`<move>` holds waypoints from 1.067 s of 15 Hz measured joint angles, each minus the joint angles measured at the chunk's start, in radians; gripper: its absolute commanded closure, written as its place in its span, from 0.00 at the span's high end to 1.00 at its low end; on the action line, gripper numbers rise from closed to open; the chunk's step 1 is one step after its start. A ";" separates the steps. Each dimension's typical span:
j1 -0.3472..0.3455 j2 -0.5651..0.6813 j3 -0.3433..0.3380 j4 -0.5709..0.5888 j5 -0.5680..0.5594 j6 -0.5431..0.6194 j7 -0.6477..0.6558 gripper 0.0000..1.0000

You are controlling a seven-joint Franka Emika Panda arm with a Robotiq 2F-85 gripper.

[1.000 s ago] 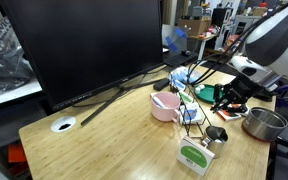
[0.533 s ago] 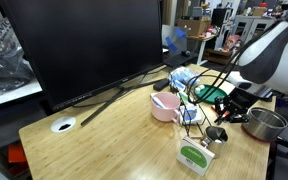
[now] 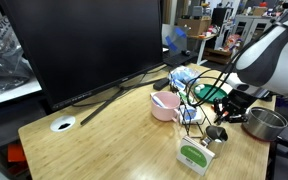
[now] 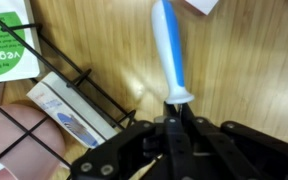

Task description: Pick up the white object from the silver jug and put it on the table.

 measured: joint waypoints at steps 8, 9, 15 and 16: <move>0.000 -0.035 0.000 -0.004 0.000 0.001 0.000 0.53; 0.000 -0.033 0.000 -0.004 0.000 0.000 0.000 0.60; 0.001 -0.027 -0.001 -0.005 0.000 -0.008 0.000 0.76; 0.002 -0.027 -0.001 -0.005 0.000 -0.008 0.000 0.81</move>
